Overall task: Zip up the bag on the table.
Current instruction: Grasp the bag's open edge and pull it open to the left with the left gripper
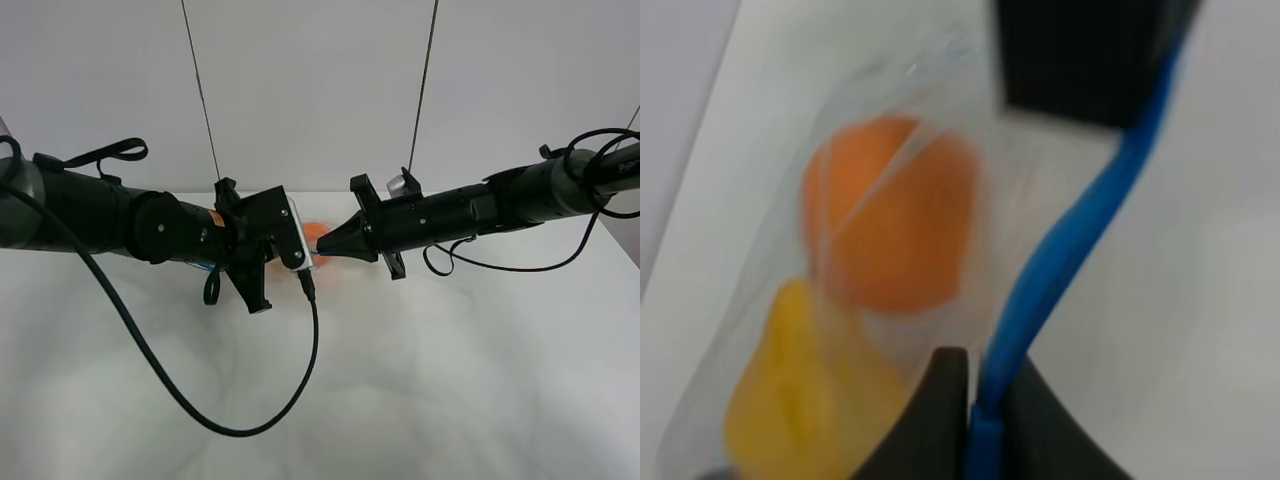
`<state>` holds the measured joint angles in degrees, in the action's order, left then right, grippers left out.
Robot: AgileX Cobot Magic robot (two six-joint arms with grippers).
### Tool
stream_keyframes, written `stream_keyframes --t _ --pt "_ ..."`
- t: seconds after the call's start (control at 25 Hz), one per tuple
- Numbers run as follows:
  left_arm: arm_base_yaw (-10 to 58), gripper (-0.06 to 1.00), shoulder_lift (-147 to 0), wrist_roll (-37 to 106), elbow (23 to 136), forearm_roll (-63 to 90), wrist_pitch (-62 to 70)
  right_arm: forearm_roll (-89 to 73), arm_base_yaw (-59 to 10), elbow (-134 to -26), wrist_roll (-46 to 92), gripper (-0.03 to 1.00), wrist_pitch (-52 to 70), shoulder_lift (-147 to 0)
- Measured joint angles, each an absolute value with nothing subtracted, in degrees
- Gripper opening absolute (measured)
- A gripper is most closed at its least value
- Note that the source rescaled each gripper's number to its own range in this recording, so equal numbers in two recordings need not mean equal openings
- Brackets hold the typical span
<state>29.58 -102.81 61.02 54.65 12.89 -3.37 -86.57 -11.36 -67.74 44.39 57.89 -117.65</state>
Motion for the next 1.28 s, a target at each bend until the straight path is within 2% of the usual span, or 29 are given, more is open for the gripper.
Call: stream_keyframes --t 0.84,1.28 --pt "16.11 0.0 -102.81 69.01 54.65 12.85 -5.33 -87.47 -11.36 -67.74 43.1 0.0 58.64 -117.65" --pt "8.55 0.0 -102.81 74.75 54.65 12.65 -12.81 -87.67 -11.36 -67.74 42.51 0.0 59.56 -117.65"
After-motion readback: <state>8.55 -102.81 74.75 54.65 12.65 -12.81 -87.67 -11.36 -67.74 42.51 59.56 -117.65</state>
